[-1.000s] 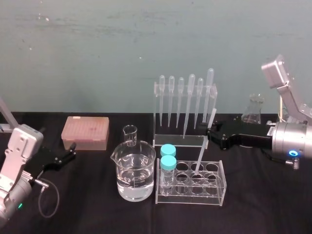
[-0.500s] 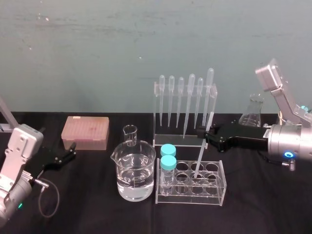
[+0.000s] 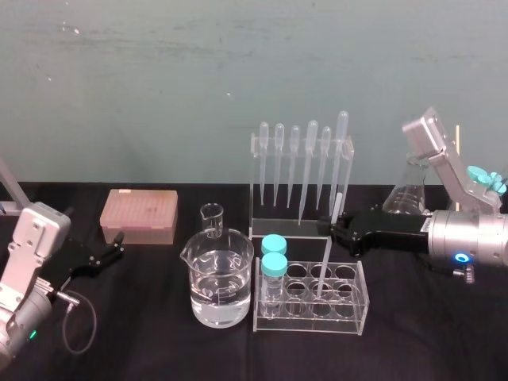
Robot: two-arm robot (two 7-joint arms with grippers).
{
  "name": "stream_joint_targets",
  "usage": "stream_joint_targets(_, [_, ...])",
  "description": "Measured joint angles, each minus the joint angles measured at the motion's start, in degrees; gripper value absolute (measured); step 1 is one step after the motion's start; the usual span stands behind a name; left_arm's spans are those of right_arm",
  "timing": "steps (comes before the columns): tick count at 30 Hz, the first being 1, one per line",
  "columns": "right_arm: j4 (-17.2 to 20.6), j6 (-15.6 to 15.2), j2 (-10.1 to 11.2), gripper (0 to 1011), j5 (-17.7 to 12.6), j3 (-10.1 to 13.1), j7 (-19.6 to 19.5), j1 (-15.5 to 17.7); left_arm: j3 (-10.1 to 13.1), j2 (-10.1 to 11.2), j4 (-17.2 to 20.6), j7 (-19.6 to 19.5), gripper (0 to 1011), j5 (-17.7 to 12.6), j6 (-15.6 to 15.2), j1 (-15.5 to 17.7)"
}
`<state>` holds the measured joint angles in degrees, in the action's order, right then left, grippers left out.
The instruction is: Pick up the stirring rod with one hand, then place it down.
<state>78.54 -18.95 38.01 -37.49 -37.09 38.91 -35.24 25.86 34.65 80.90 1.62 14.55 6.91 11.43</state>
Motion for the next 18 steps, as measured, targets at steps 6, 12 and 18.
stream_joint_targets(6, [-0.4, 0.1, -0.1, 72, 1.6, -0.6, -0.1, -0.1, 0.0, 0.0, 0.0, 0.0, 1000, 0.0, 0.0, 0.0])
stream_joint_targets(12, [-0.3, 0.1, -0.1, 72, 1.5, -0.5, -0.1, -0.1, 0.0, 0.0, 0.0, 0.0, 1000, 0.0, 0.0, 0.0])
stream_joint_targets(18, [-0.3, 0.1, -0.1, 96, 1.3, -0.5, -0.1, 0.0, 0.0, 0.0, 0.0, 0.0, 1000, 0.0, 0.0, 0.0])
